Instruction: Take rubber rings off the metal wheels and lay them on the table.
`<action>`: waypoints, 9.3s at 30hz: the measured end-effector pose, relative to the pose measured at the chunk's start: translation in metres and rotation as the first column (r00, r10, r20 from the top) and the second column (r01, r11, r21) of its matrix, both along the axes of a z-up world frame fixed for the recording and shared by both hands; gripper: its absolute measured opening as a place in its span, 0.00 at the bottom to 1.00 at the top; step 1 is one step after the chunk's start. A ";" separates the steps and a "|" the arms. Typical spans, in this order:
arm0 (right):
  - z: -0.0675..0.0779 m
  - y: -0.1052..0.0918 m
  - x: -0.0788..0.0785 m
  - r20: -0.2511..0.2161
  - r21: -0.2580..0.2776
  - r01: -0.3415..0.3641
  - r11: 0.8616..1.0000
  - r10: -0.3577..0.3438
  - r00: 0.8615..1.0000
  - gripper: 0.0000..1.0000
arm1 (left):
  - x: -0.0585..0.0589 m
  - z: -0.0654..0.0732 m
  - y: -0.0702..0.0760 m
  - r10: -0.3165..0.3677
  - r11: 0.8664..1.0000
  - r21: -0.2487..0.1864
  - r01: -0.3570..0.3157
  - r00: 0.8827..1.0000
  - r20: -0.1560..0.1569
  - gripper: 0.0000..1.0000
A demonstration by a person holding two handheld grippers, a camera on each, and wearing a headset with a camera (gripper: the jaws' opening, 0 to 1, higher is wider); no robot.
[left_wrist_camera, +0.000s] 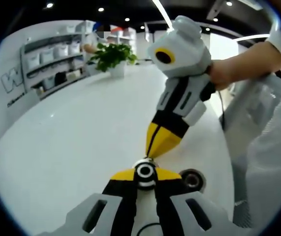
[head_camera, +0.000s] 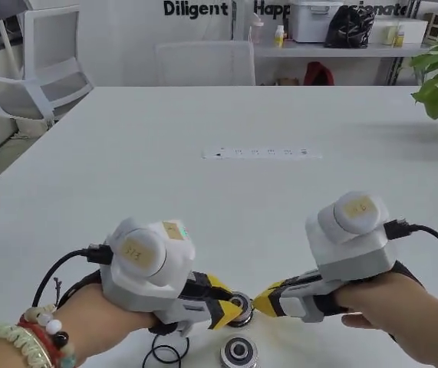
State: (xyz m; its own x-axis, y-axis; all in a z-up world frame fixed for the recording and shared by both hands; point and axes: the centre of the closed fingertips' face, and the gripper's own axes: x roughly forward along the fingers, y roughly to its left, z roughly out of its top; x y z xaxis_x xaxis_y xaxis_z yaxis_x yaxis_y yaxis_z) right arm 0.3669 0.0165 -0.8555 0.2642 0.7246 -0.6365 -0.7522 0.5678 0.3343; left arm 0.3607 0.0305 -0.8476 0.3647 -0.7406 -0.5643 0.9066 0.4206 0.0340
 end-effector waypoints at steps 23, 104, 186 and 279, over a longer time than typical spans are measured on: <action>0.006 0.006 -0.002 -0.194 0.117 0.164 0.979 -0.139 0.971 0.00 | 0.002 -0.002 -0.002 -0.013 1.000 0.019 0.013 1.000 0.025 0.13; 0.076 0.015 0.003 -0.145 0.317 0.204 0.926 -0.165 0.976 0.00 | -0.021 0.137 0.031 0.001 0.988 -0.151 0.025 0.985 0.171 0.65; 0.029 0.052 -0.026 -0.001 0.068 -0.020 0.997 0.020 1.000 0.01 | -0.082 0.096 0.165 0.369 0.925 -0.121 -0.361 0.928 0.051 0.85; -0.013 0.008 -0.013 0.181 -0.158 -0.195 0.968 0.223 0.958 0.08 | 0.002 0.002 0.000 0.009 0.999 -0.043 -0.010 1.000 -0.023 0.14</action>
State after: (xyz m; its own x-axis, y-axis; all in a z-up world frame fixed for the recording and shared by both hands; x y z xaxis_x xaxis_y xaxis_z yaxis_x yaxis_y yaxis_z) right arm 0.3538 0.0245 -0.8680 0.2452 0.6866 -0.6844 -0.9017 0.4208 0.0992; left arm 0.3628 0.0303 -0.8456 0.3594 -0.7613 -0.5397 0.9030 0.4296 -0.0048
